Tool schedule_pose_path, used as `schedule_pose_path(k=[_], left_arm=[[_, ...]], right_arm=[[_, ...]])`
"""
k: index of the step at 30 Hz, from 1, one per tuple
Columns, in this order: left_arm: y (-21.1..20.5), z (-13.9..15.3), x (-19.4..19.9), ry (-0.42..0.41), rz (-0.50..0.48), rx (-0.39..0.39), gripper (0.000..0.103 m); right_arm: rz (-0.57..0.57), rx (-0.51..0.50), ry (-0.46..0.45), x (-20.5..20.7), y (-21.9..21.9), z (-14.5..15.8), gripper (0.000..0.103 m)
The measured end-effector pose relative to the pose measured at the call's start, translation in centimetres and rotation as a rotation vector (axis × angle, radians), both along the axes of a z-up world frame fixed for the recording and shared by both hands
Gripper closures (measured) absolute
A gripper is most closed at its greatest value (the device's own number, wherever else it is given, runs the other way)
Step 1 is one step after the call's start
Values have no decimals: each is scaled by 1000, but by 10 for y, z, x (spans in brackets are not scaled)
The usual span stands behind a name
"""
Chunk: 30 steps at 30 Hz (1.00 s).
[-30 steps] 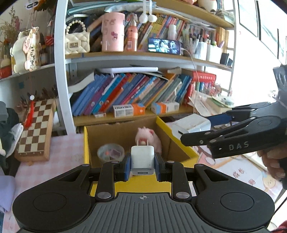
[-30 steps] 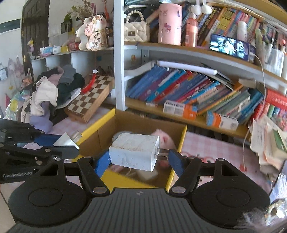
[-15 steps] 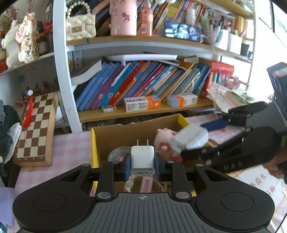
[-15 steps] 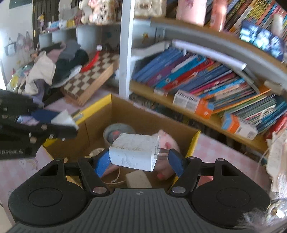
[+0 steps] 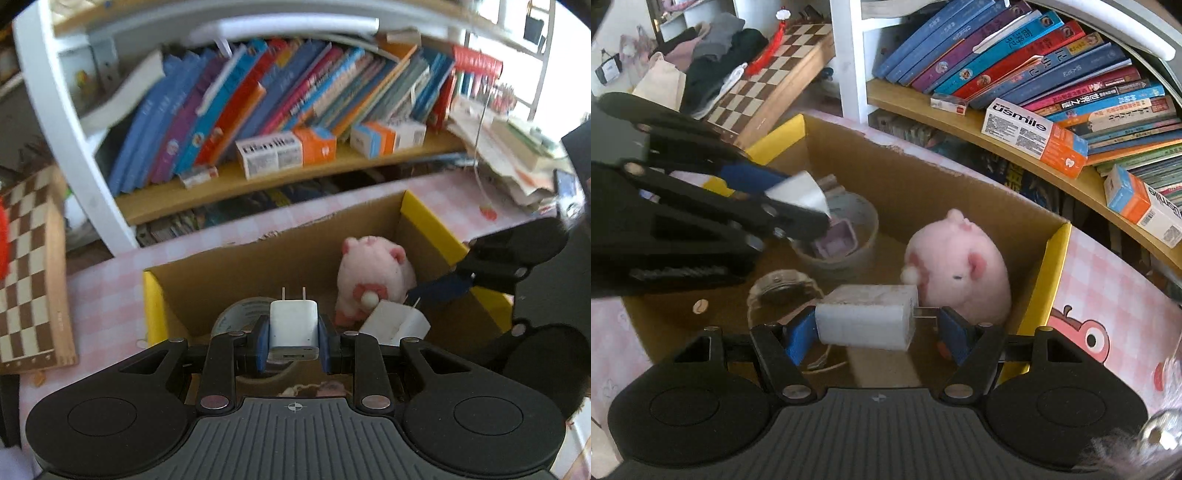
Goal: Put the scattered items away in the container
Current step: 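Lower the block with the right gripper into the box while the left gripper lowers the charger, then open both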
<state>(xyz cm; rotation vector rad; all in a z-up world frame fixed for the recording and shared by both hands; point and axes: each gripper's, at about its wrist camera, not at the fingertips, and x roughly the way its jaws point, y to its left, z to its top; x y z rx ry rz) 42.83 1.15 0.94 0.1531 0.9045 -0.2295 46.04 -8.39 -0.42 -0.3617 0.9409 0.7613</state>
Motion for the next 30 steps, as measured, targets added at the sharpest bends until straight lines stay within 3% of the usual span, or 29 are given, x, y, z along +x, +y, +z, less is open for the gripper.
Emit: schedule_pose_path(k=[8,17,22,30], left_arm=[[-6,-16,31,76,-12,68,78],[-1,-26,43,118,6,82,76],[7,-16,36,83,30,62,69],[26,18,1,-41,112,-18,68]], right_arm=[[89,-36,28,10,18,-3,34],[69,-40,84,23,25,-16,34],[41,2,94,21,17,-13,32],[19,96,57,1,-3,15,30]])
